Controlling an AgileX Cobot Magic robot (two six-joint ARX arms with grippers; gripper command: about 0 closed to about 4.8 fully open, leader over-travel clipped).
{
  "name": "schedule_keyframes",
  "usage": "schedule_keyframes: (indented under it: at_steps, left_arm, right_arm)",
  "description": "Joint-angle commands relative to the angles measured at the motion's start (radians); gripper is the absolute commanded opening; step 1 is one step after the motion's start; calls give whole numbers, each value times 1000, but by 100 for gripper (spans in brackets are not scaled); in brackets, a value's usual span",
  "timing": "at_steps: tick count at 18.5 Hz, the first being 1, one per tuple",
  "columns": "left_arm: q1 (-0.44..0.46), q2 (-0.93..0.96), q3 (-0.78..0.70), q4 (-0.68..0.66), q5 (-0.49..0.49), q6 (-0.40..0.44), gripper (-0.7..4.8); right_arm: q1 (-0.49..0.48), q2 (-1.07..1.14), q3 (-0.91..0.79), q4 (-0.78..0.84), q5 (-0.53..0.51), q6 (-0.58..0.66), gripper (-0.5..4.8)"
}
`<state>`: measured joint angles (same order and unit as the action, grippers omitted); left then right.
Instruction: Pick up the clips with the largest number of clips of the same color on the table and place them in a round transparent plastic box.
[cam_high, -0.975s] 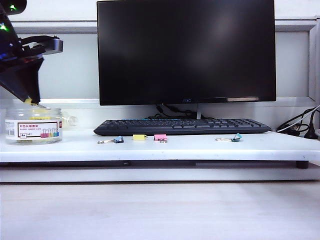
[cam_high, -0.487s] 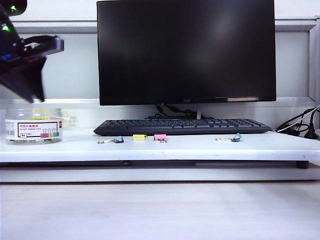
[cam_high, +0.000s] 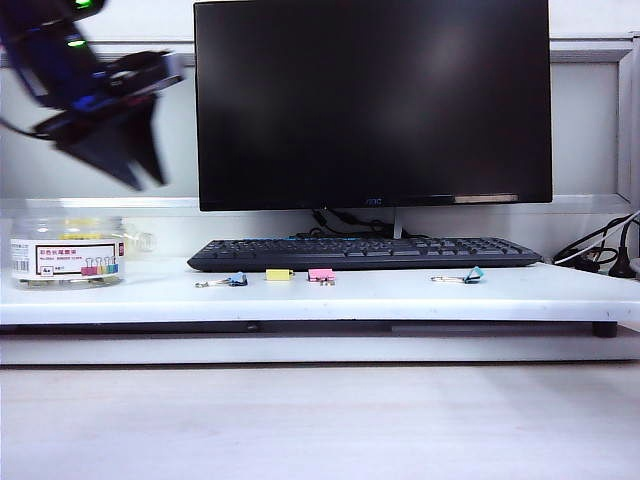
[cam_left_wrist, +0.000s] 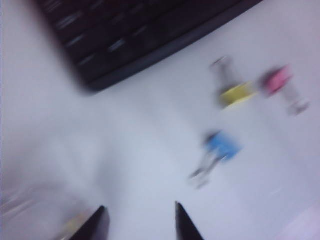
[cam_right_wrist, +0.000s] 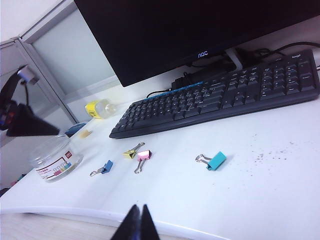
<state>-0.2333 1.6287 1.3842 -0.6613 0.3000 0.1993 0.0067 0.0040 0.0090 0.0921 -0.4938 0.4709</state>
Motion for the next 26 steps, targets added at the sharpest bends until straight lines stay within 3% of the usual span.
schedule_keyframes:
  at_steps: [1,4,6,14,18,23,26]
  left_arm:
    - [-93,-3,1,64,-69,-94,180]
    - [-191,-2,0,95,-223,-185,179]
    - [-238,-1,-16,124,-274,-225,179]
    - [-273,19,-183,312,-282,-366,179]
    - [-322,43,-190,408,-296,-372,179]
    - [-417,96,-189,480,-460,-372,186]
    - [-425,134,-185,488,-479,-382,187]
  right_arm:
    - [0,-2,-3,18,-3,1,-1]
    - [0,-2,-3,18,-4,1,-1]
    - [0,-2,-3,17,-6,2,-1]
    - [0,-2,-3,18,-6,1,-1]
    - [0,-2,-3,18,-6,1,-1]
    - [0,-2,-3,18,-6,1,-1]
    - [0,-2,-3,18,-6,1,-1]
